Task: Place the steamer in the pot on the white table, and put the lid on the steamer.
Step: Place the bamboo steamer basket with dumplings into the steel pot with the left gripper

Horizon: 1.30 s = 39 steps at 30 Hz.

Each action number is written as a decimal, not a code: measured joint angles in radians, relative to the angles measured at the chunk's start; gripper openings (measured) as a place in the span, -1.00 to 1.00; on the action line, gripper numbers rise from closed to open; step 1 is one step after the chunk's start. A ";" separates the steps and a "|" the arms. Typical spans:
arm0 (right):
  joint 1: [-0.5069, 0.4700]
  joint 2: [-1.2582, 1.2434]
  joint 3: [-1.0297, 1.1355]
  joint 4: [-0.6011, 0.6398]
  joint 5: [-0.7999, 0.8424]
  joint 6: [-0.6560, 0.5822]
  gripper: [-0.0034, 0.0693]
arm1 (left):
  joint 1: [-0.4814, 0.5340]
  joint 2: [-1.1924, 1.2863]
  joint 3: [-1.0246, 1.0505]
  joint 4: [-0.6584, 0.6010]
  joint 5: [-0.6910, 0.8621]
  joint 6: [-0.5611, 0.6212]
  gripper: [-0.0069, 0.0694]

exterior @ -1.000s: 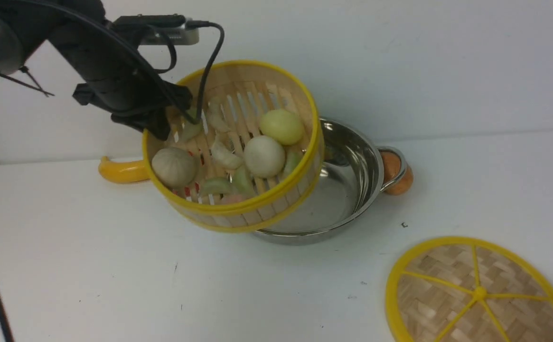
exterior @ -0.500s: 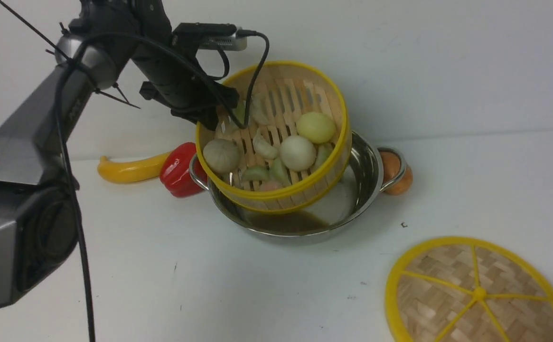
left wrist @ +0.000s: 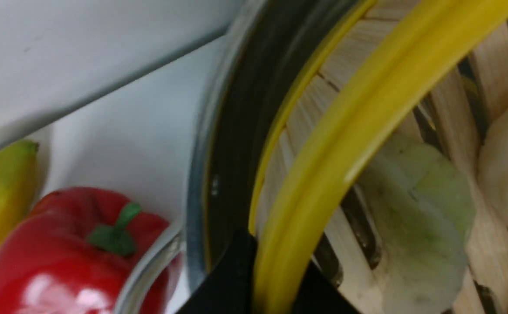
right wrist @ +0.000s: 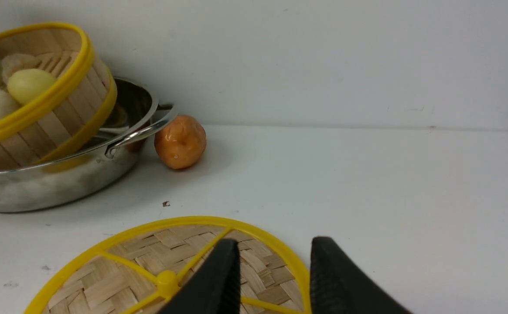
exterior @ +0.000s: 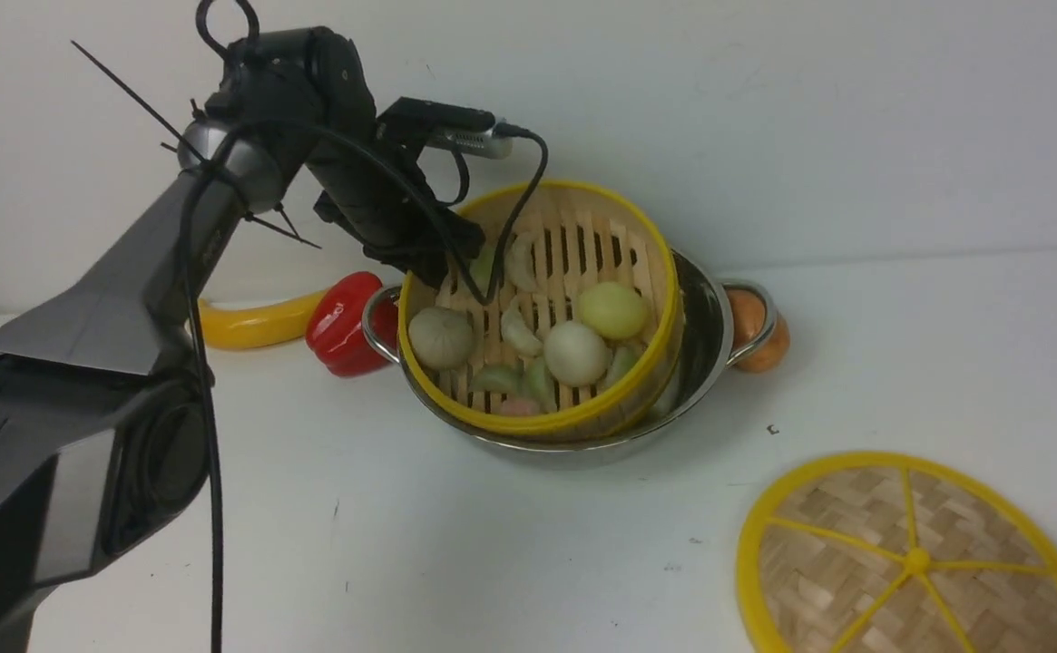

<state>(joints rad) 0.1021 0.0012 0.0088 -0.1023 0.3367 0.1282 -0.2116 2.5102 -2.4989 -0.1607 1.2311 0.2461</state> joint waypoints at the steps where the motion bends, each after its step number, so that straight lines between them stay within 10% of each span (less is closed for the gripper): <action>1: 0.000 0.000 0.000 0.000 0.000 0.000 -0.23 | -0.009 0.002 0.001 0.004 0.000 0.000 -0.74; 20: 0.000 0.000 0.000 0.000 0.000 0.000 -0.23 | -0.042 0.044 -0.009 0.051 -0.024 0.014 -0.59; 32: 0.000 0.000 0.000 0.000 0.000 0.000 -0.23 | -0.045 0.021 -0.201 0.062 -0.012 0.057 0.72; 39: 0.000 0.000 0.000 0.000 0.000 0.000 -0.23 | -0.045 -0.125 -0.251 0.084 -0.014 -0.034 0.72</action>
<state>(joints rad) 0.1021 0.0012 0.0088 -0.1023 0.3367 0.1282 -0.2561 2.3851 -2.7499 -0.0768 1.2174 0.2120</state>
